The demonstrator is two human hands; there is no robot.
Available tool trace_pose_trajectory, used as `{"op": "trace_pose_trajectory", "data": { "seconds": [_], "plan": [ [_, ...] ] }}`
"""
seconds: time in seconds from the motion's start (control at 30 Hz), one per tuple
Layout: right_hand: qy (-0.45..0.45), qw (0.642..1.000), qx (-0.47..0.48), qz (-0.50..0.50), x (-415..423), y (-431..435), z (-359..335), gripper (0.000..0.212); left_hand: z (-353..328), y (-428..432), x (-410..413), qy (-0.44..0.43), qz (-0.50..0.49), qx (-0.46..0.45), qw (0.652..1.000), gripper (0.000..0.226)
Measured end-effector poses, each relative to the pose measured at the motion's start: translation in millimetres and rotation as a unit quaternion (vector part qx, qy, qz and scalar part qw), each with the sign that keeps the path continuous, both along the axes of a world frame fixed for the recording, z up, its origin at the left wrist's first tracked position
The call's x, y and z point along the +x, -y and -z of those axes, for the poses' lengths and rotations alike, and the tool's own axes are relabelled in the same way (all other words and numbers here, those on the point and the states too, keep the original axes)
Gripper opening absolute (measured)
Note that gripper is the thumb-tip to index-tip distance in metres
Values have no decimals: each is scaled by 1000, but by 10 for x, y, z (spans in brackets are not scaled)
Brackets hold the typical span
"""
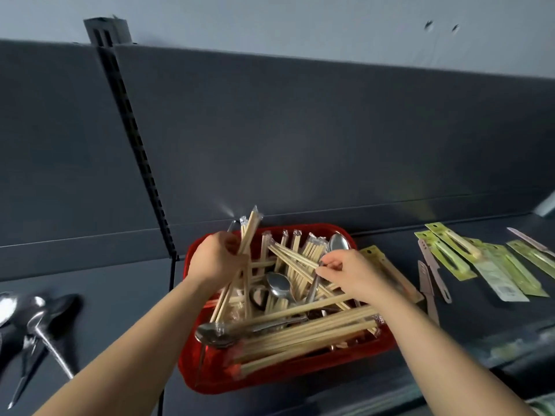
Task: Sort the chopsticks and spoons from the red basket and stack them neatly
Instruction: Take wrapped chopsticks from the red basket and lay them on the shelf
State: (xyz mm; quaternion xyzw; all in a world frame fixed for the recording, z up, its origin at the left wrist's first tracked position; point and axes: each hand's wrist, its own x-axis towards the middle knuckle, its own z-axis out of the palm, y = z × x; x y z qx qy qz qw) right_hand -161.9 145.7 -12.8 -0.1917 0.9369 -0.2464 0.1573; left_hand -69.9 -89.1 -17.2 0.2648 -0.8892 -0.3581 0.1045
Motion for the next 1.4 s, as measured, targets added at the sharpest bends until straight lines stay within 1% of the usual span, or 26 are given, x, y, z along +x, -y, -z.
{"op": "trace_pose_trajectory", "data": {
  "seconds": [0.07,0.17,0.2,0.27,0.3,0.4,0.47,0.53,0.57,0.63,0.67,0.7,0.73,0.83,0.87,0.9,0.97,1.03,1.07,1.13,1.2,1.3,1.4],
  "plan": [
    [18,1000,3,-15,-34,9,31,41,-2,9,1,32,18,-31,999,12],
    [22,999,-6,-30,-71,20,49,48,3,-46,-52,108,14,-85,990,35],
    [29,999,-16,-38,-83,21,53,51,5,-77,-77,120,6,-94,988,38],
    [55,997,-20,-59,-97,10,43,59,16,-117,-124,123,-6,-94,988,34],
    [64,995,-13,-71,-101,-2,39,64,19,-122,-138,114,-12,-78,990,29],
    [62,994,8,-90,-100,-31,39,75,8,-94,-131,35,-25,-9,999,19],
    [48,994,19,-97,-89,-20,55,76,-39,-81,-116,-34,-17,-1,999,15],
    [26,996,9,-86,-103,15,87,65,-129,-99,-121,-88,-10,29,996,10],
    [19,997,-8,-76,-115,35,103,55,-180,-104,-124,-116,-15,79,990,9],
    [17,996,-63,-56,-149,65,127,35,-301,-126,-120,-184,-19,212,959,9],
    [16,995,-93,-42,-174,76,127,27,-359,-134,-112,-220,-14,245,944,9],
    [13,992,-124,-25,-202,87,116,20,-408,-132,-106,-247,-7,240,939,9],
    [11,987,-158,-3,-225,94,87,16,-458,-129,-97,-268,3,216,939,11],
    [51,953,-294,56,-278,123,-65,18,-632,-120,-112,-291,41,149,944,17],
    [62,943,-323,59,-300,121,-126,20,-687,-115,-126,-285,55,134,948,17],
    [64,941,-330,48,-318,112,-188,21,-733,-115,-141,-272,70,112,953,16],
    [54,952,-302,3,-351,74,-305,20,-757,-109,-171,-213,100,41,971,16],
    [57,964,-256,-35,-358,7,-389,17,-675,-103,-184,-103,119,-48,986,19],
    [65,970,-227,-49,-357,-34,-396,16,-597,-100,-182,-44,123,-72,989,21],
    [76,983,-148,-73,-315,-129,-362,15,-412,-110,-165,50,115,-88,988,29],
    [88,989,-80,-88,-244,-233,-263,18,-225,-111,-147,115,104,-106,982,40],
    [100,989,-44,-95,-111,-354,-122,22,-65,-117,-118,171,116,-160,965,40],
    [95,990,-37,-93,-32,-366,-61,33,-41,-117,-82,150,99,-152,972,33]
  ]
}}
